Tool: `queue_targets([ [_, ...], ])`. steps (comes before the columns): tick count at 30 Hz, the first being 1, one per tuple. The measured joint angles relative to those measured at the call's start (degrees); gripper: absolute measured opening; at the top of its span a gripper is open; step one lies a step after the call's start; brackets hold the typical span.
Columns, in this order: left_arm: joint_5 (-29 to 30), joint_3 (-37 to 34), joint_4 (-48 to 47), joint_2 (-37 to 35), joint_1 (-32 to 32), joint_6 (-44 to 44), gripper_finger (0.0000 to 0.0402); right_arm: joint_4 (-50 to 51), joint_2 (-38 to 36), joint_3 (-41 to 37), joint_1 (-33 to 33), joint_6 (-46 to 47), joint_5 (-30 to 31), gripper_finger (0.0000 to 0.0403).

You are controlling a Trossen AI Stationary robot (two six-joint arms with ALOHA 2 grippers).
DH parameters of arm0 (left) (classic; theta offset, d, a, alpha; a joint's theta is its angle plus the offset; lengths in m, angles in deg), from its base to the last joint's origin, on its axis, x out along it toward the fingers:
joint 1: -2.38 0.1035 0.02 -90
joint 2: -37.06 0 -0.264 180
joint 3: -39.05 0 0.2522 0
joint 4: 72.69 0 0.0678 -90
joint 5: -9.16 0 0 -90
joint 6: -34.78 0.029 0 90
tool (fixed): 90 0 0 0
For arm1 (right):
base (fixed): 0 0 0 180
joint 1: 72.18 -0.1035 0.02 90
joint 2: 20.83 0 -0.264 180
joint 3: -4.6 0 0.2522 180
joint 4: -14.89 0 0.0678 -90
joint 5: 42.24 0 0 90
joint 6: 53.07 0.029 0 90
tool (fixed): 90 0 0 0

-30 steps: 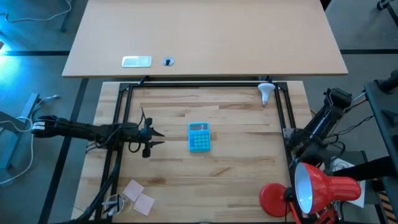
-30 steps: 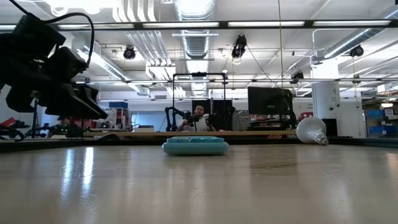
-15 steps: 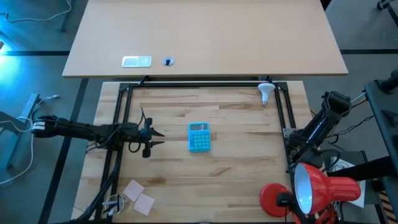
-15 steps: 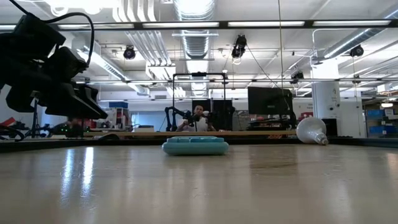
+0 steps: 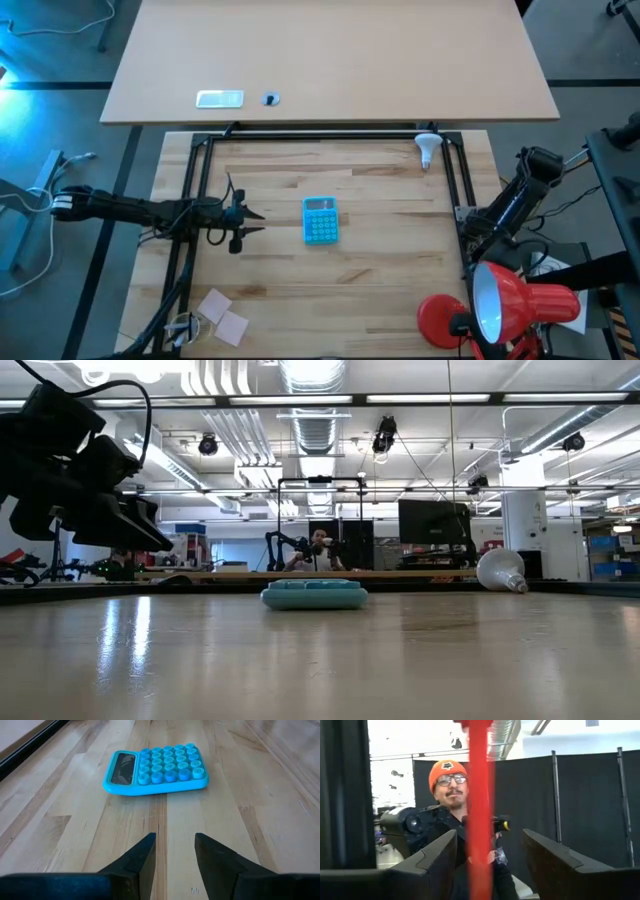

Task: Screw lightbulb
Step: Prepare the orange desk lamp on the center

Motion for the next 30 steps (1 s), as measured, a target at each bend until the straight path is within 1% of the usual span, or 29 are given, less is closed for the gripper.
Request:
queue_targets([
  [9, 0.00, 0.00, 0.01, -0.01, 0.00, 0.00, 0.0127, -0.62, -0.02, 0.08, -0.57, -0.39, -0.06, 0.0198],
  [12, 0.00, -0.01, 0.00, -0.01, 0.00, -0.01, 0.0127, -0.58, -0.02, 1.41, -0.84, 0.22, -0.08, 0.0190],
  [16, 0.00, 0.00, -0.01, -0.01, 0.00, 0.00, 0.0127, 2.01, -0.04, 2.80, -1.50, -0.17, -0.38, 0.0178],
  [20, 0.00, -0.02, 0.00, -0.01, 0.00, 0.00, 0.0127, 2.36, -0.04, 2.82, -1.59, -0.40, -0.39, 0.0162],
  [24, 0.00, -0.02, -0.02, -0.01, 0.00, -0.01, 0.0127, 1.74, -0.04, 2.97, -1.56, -0.68, -0.37, 0.0134],
  [30, 0.00, -0.02, 0.00, -0.01, 0.00, 0.00, 0.0127, 1.62, -0.04, 3.30, -1.57, -1.11, -0.25, 0.0068],
])
